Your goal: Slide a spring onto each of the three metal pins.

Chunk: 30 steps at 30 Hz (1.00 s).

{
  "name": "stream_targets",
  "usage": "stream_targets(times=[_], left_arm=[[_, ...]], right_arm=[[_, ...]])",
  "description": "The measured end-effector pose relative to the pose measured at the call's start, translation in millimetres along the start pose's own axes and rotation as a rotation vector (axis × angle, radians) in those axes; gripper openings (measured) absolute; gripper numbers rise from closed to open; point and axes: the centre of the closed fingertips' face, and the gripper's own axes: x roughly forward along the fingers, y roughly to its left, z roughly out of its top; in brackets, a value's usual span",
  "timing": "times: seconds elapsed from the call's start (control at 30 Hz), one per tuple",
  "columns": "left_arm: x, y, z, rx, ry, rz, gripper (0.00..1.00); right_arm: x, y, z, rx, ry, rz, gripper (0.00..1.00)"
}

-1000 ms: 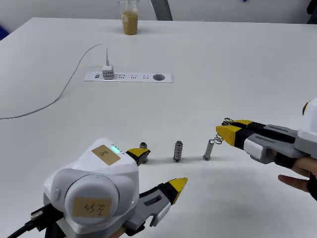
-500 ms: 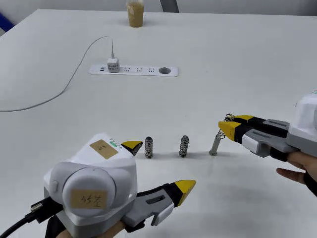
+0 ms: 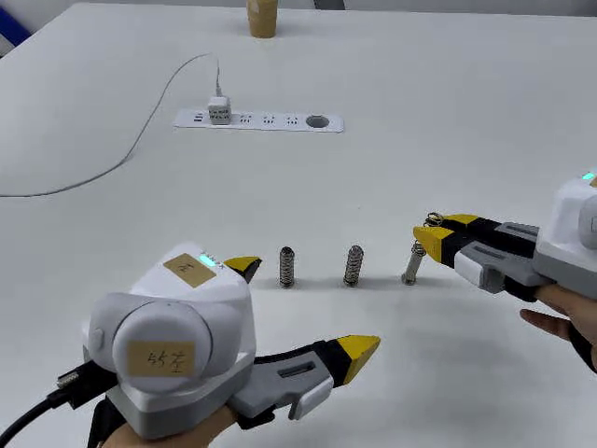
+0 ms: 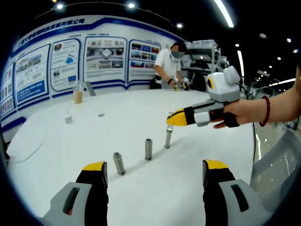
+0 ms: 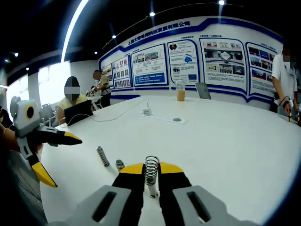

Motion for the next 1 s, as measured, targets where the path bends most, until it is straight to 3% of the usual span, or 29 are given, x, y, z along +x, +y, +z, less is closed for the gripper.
stream_targets(times=[0.37, 1.0], left_arm=[[0.2, 3.2, -1.3, -0.009, 0.001, 0.009, 0.84], [-0.6, 6.5, -5.5, -0.013, 0.007, 0.025, 0.82]], right_arm=[[5.5, 0.7, -16.5, -0.001, 0.027, -0.029, 0.12], [17.9, 3.2, -42.8, -0.027, 0.094, -0.036, 0.12]])
